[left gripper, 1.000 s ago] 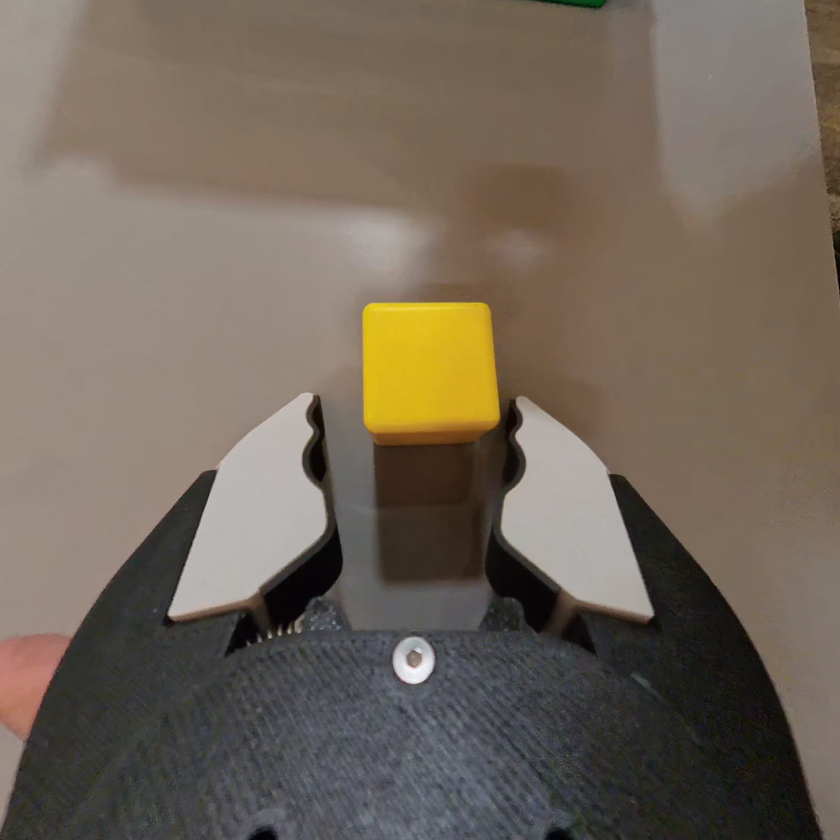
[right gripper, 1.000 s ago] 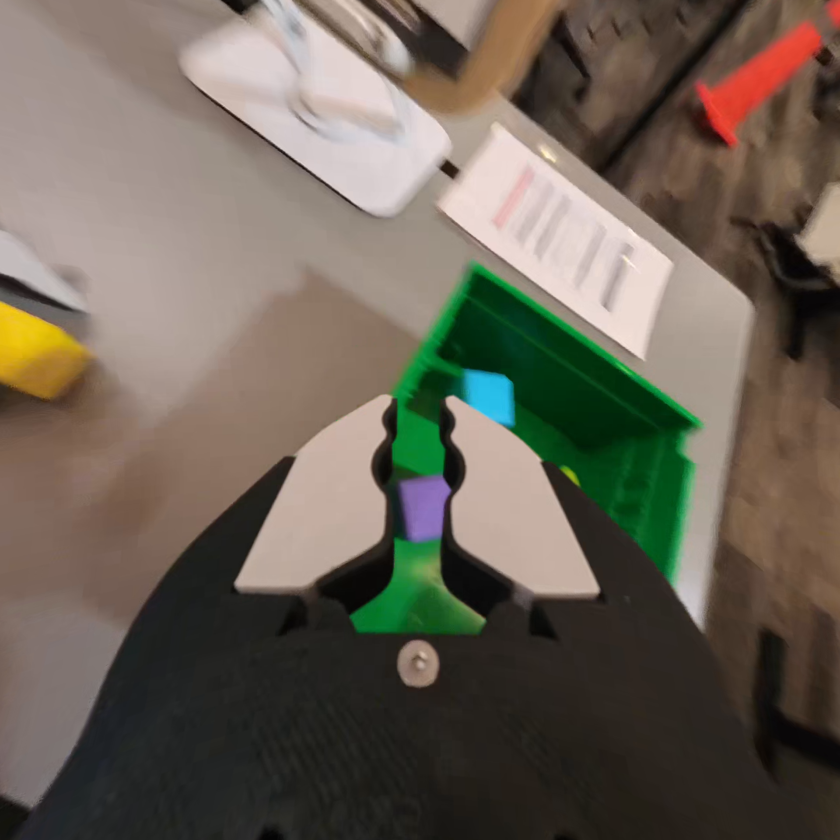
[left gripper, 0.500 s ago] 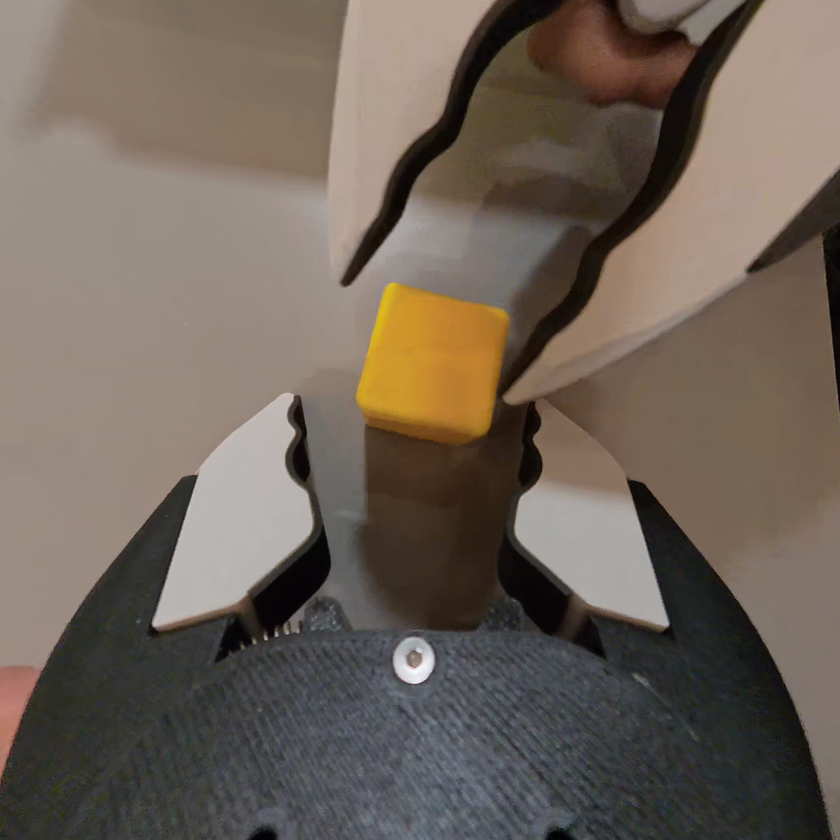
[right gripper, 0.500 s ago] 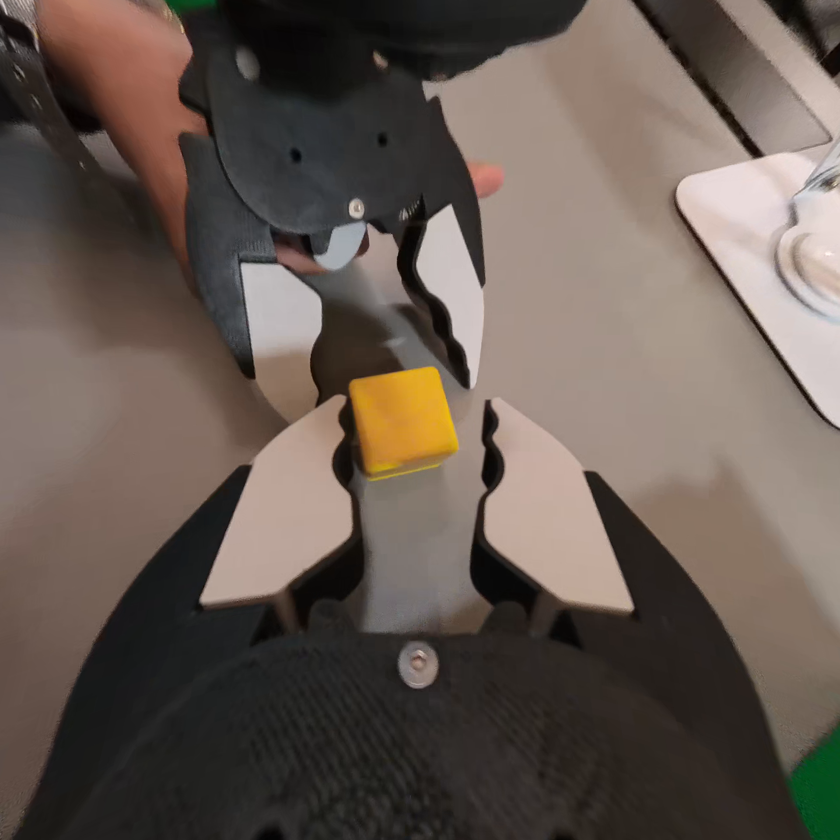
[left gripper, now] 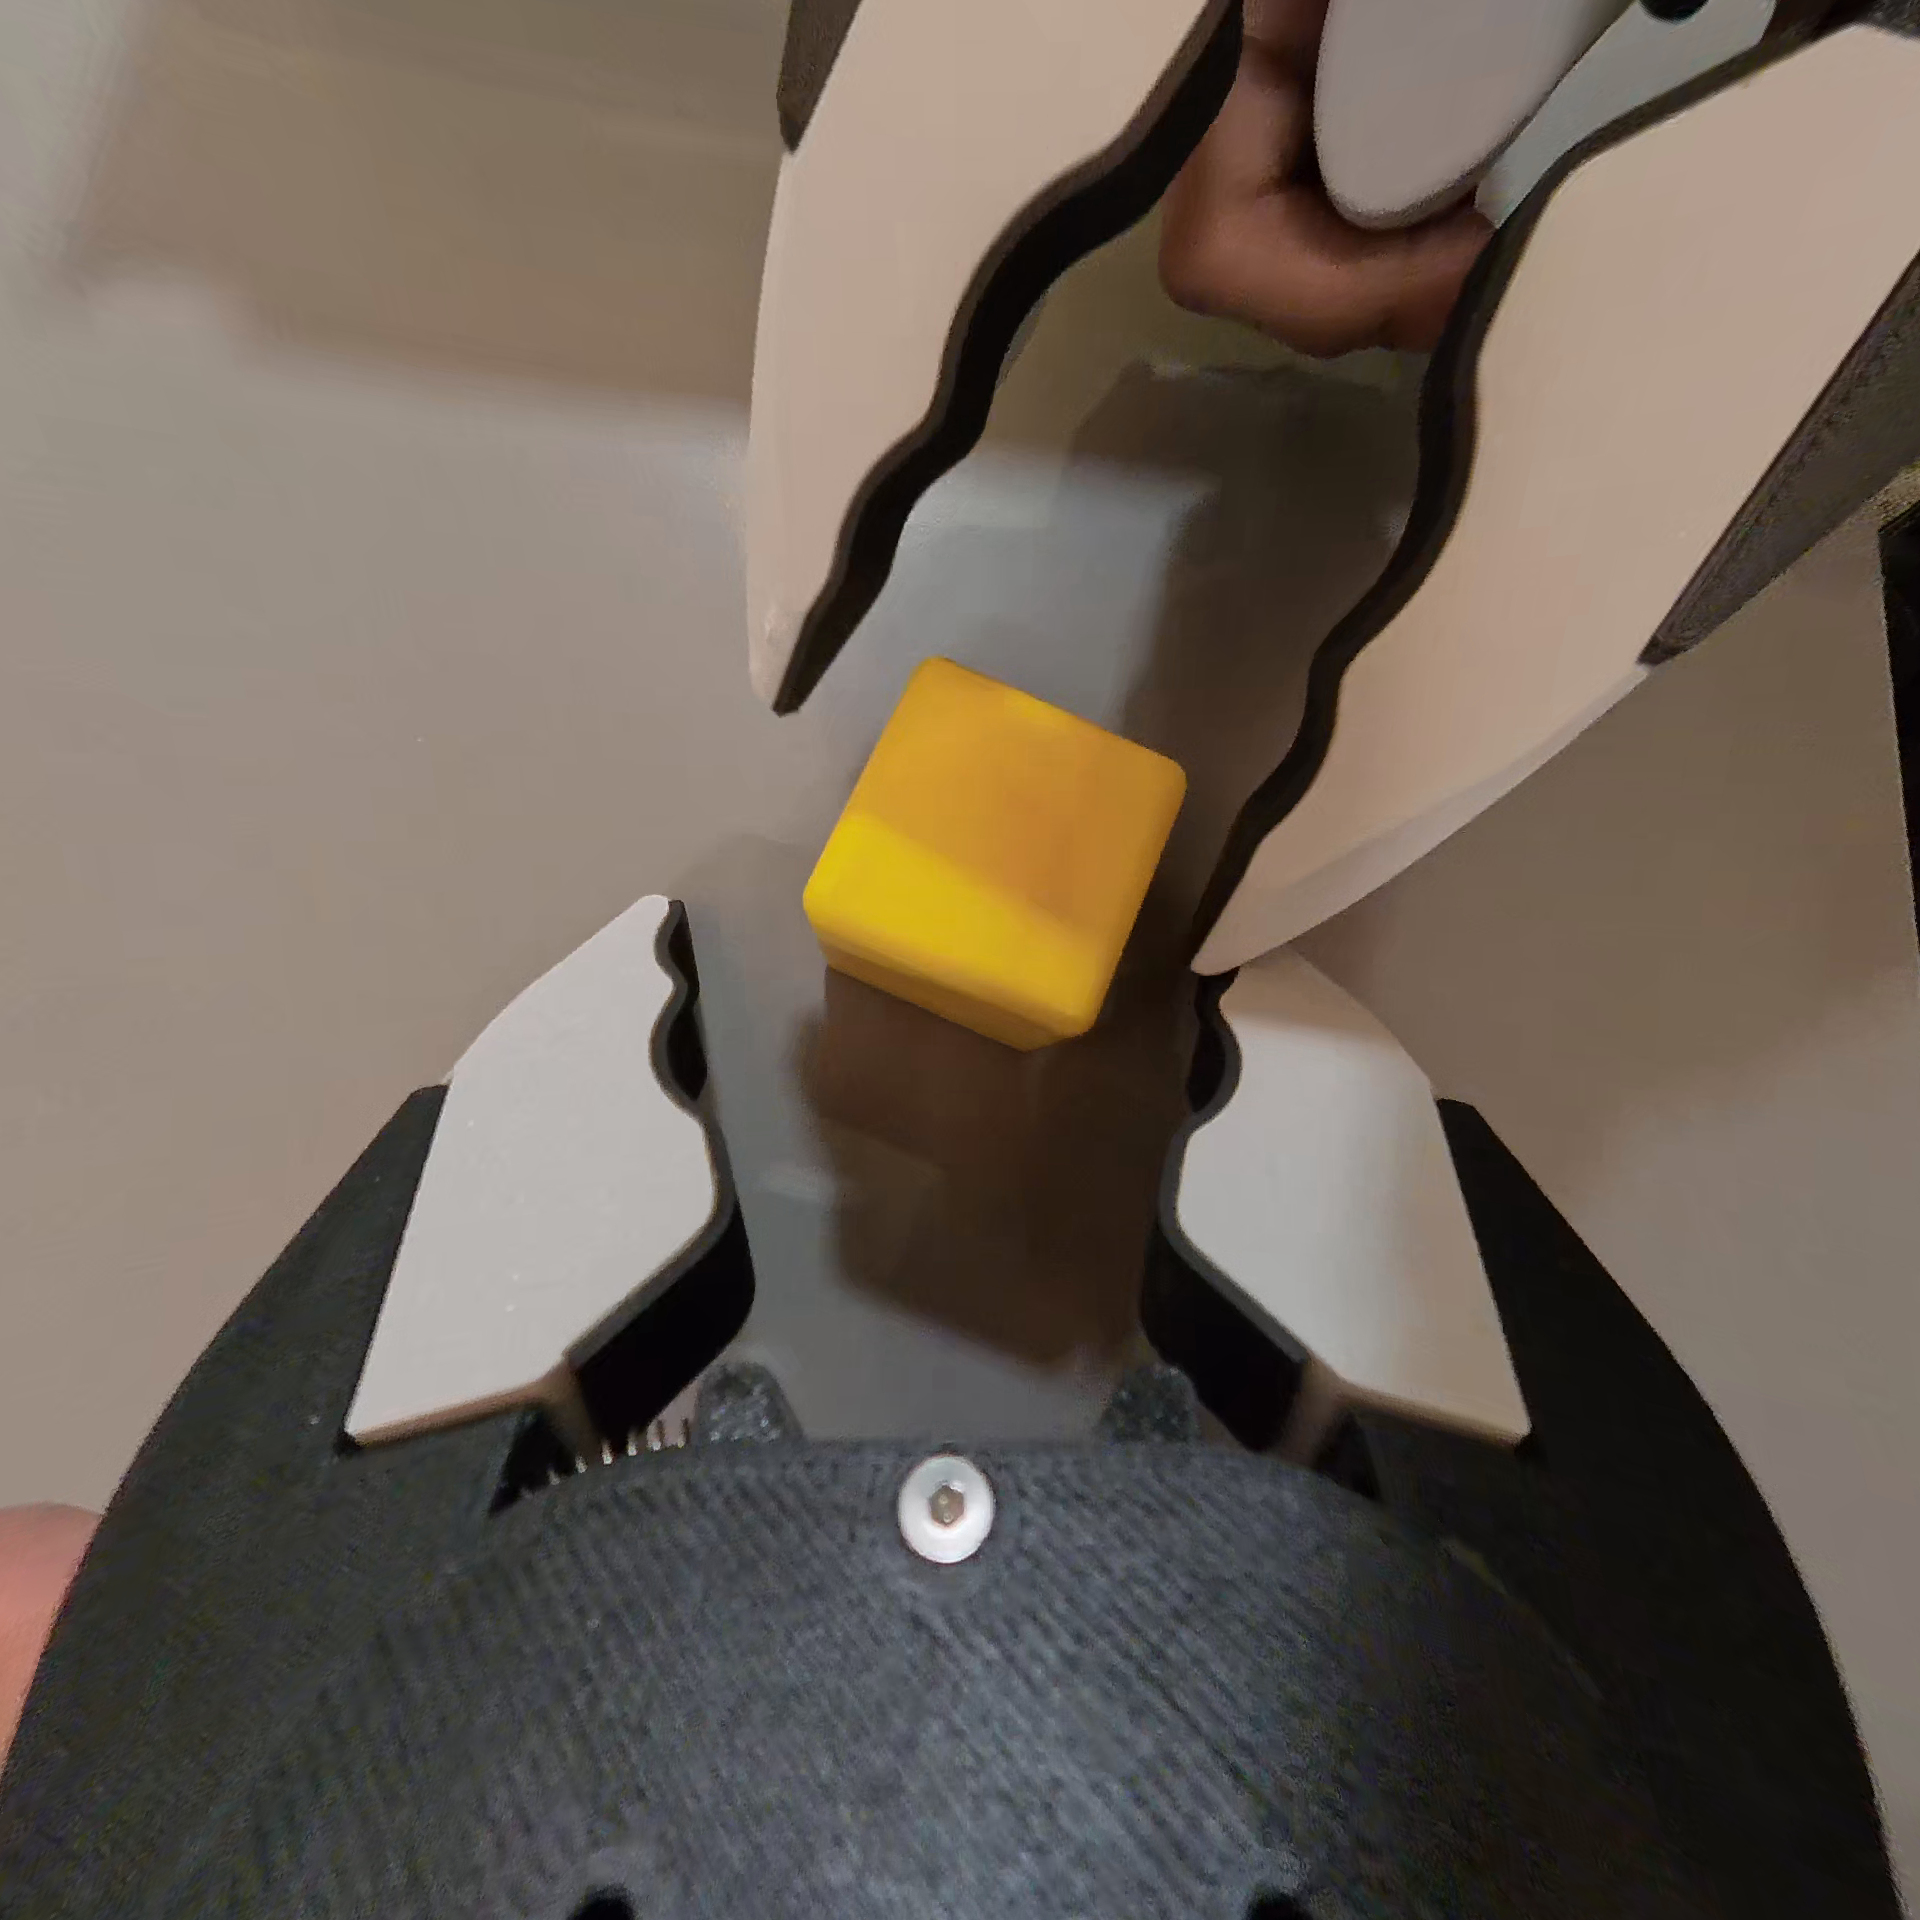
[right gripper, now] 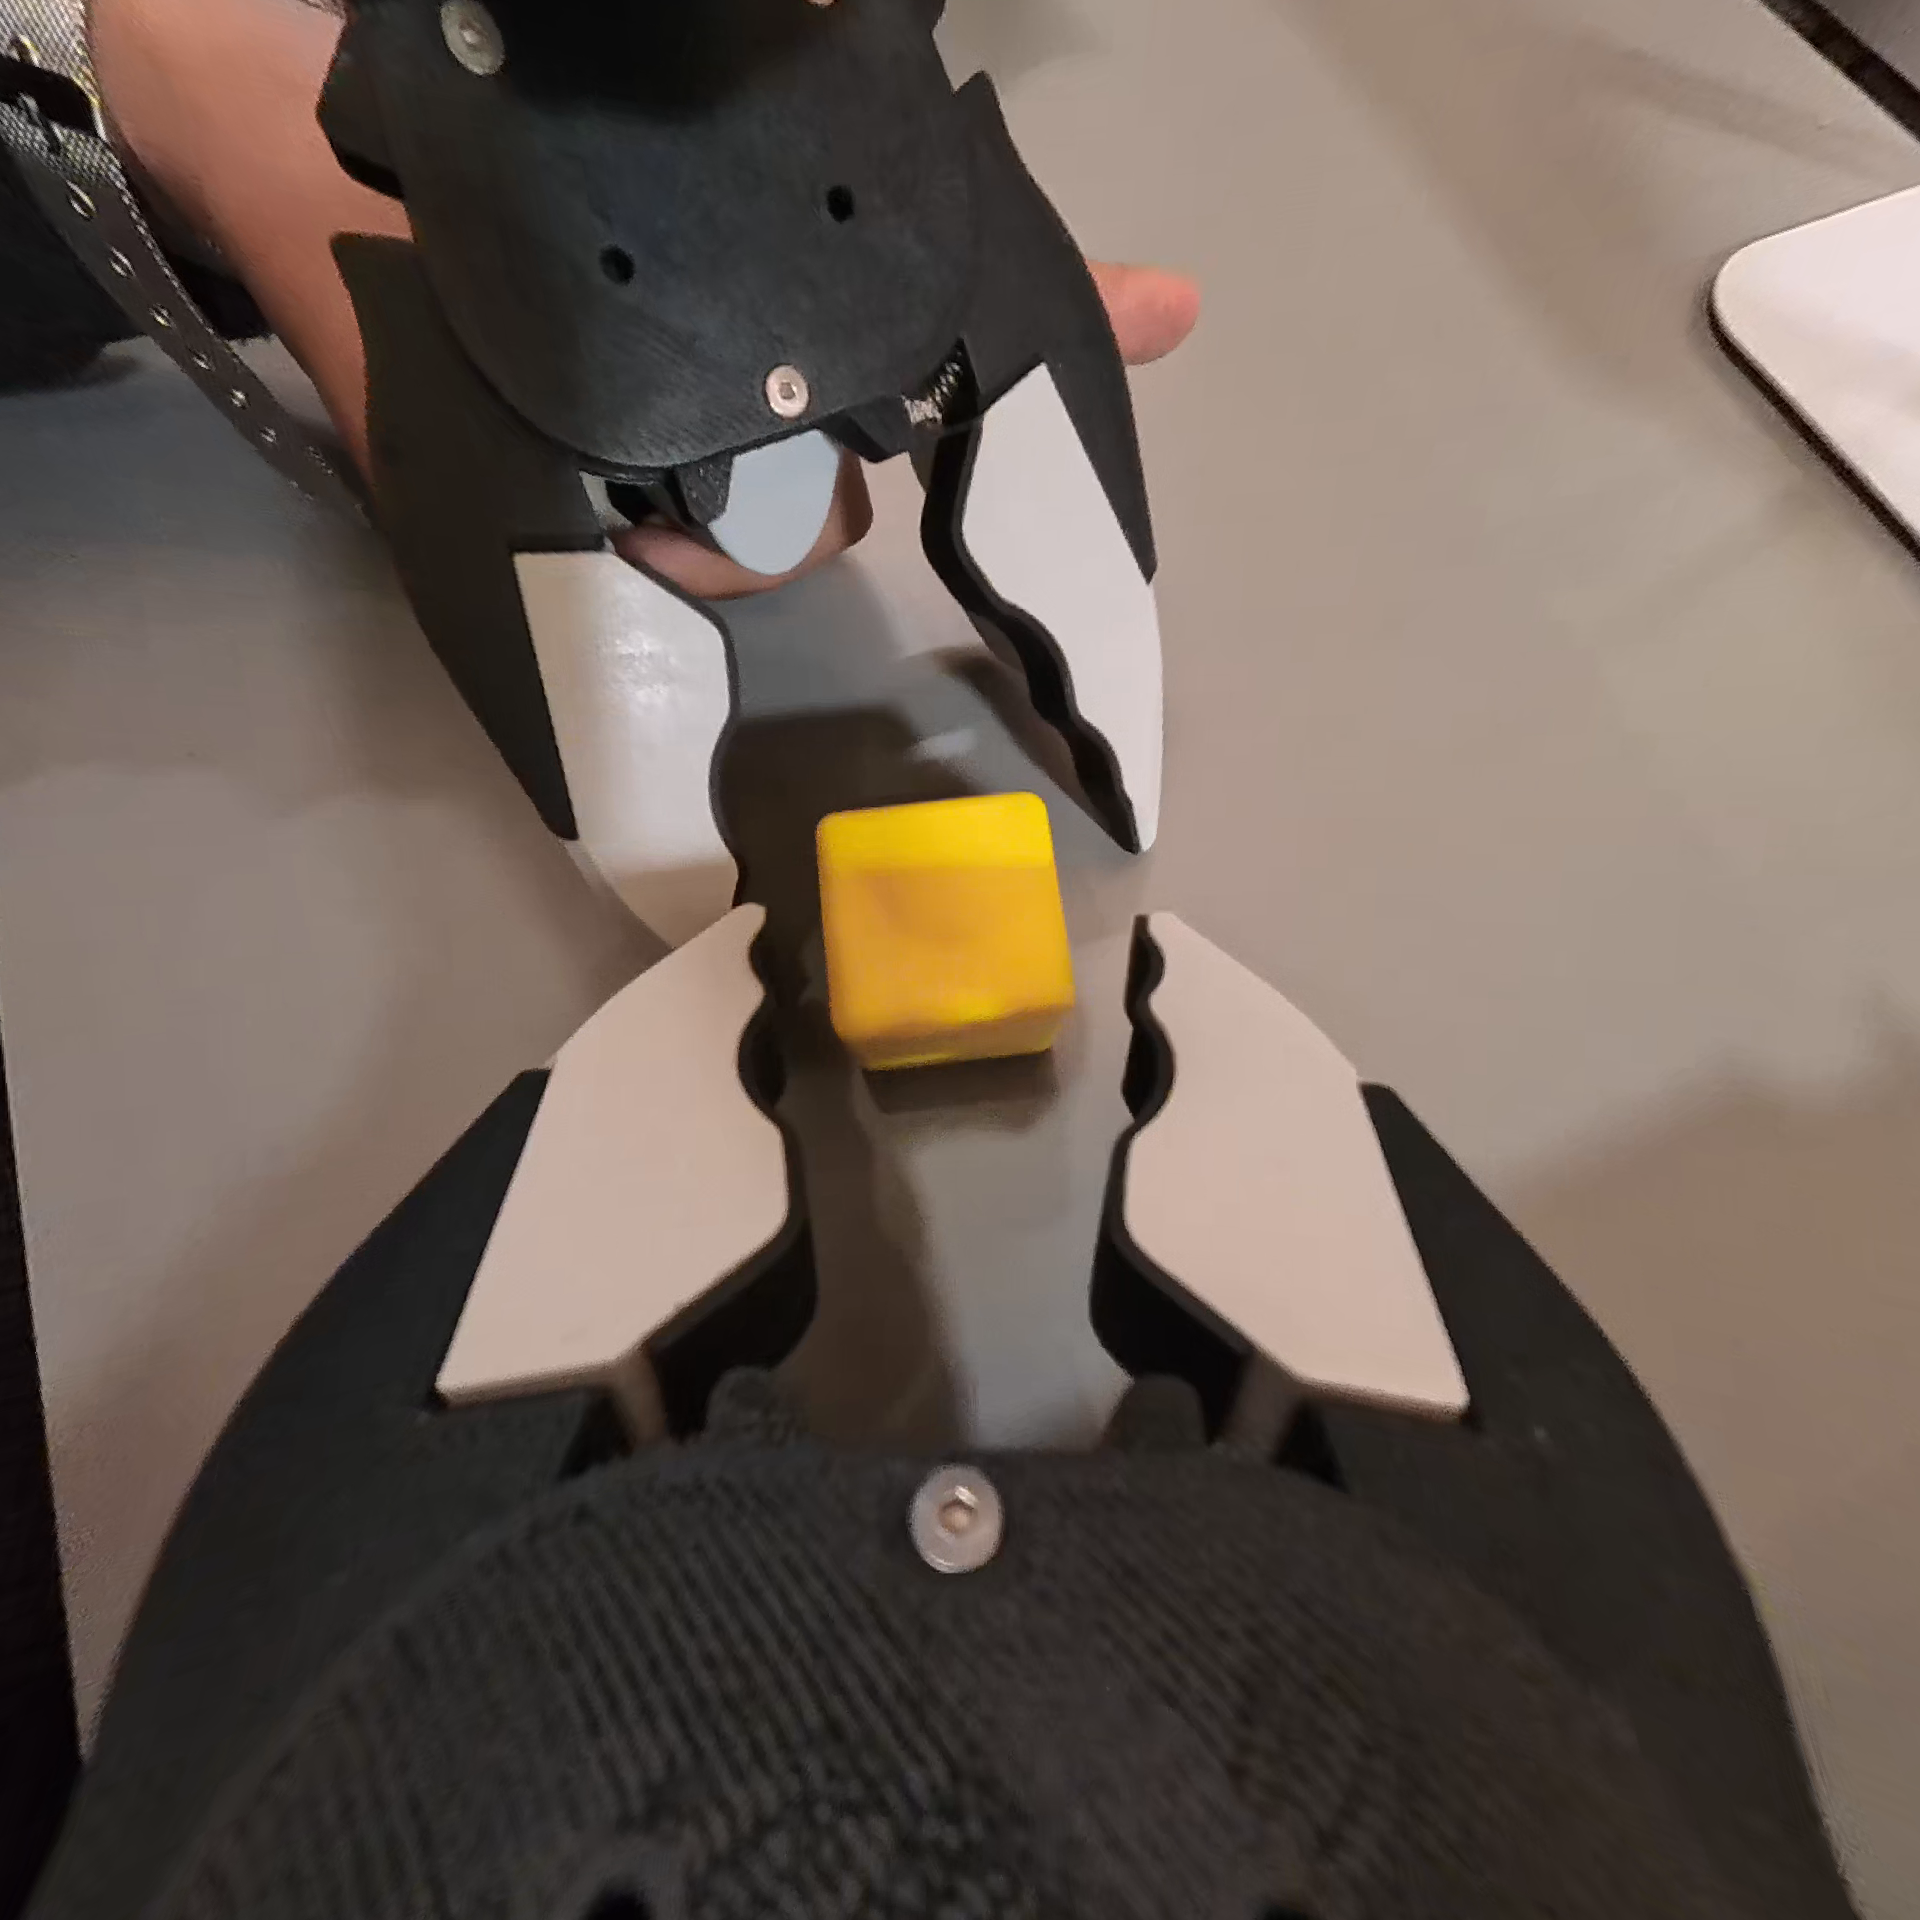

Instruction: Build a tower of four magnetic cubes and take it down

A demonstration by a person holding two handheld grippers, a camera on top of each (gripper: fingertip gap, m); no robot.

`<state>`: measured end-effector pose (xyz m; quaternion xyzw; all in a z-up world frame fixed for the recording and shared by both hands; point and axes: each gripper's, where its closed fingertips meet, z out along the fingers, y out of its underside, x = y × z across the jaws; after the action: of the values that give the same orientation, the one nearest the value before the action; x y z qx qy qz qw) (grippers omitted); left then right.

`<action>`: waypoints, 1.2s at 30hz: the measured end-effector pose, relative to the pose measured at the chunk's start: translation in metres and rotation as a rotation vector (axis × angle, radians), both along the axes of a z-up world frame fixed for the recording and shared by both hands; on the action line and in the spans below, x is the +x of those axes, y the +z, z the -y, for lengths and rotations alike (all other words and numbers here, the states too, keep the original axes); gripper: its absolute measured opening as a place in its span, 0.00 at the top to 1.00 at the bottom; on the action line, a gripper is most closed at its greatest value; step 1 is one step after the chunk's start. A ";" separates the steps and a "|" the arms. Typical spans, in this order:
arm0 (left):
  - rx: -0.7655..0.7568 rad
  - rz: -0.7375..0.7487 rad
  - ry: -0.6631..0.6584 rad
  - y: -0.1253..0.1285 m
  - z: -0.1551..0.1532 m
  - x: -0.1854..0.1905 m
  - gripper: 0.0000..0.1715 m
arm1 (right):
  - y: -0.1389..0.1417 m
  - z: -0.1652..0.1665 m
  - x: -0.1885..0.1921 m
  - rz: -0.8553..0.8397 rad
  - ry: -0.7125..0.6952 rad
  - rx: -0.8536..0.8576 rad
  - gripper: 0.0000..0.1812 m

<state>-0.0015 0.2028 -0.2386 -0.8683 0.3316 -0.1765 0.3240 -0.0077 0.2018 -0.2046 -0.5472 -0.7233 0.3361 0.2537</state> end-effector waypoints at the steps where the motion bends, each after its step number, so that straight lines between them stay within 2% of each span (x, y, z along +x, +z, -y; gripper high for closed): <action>1: 0.001 -0.001 -0.001 0.000 0.000 0.000 0.46 | 0.000 0.001 0.000 -0.002 0.001 -0.008 0.65; 9: 0.007 -0.019 -0.004 -0.001 0.000 0.000 0.46 | -0.012 0.000 0.000 0.036 -0.011 -0.005 0.72; 15: 0.006 -0.016 -0.004 -0.001 0.000 0.000 0.46 | -0.009 0.000 0.000 0.029 -0.005 0.015 0.72; 19: 0.005 -0.014 -0.003 -0.001 0.000 0.000 0.46 | 0.009 -0.006 0.002 -0.001 -0.018 0.001 0.72; 24: 0.004 -0.011 -0.001 -0.001 0.000 0.000 0.46 | 0.055 -0.017 0.017 -0.019 -0.013 0.005 0.72; 28: 0.004 -0.012 -0.001 -0.001 0.000 0.000 0.46 | 0.107 -0.058 0.042 -0.078 -0.129 0.110 0.72; 32: 0.005 -0.014 -0.001 -0.001 0.000 0.000 0.46 | 0.155 -0.118 0.090 -0.096 -0.371 0.222 0.72; 34: 0.004 -0.011 0.000 -0.001 0.000 0.000 0.46 | 0.165 -0.154 0.124 -0.063 -0.533 0.275 0.72; 36: 0.005 -0.012 0.000 -0.001 0.000 0.000 0.46 | 0.163 -0.188 0.159 -0.005 -0.688 0.296 0.72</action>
<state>-0.0014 0.2027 -0.2394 -0.8687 0.3338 -0.1703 0.3240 0.1514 0.3902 -0.0415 -0.7148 -0.5374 0.1244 0.4298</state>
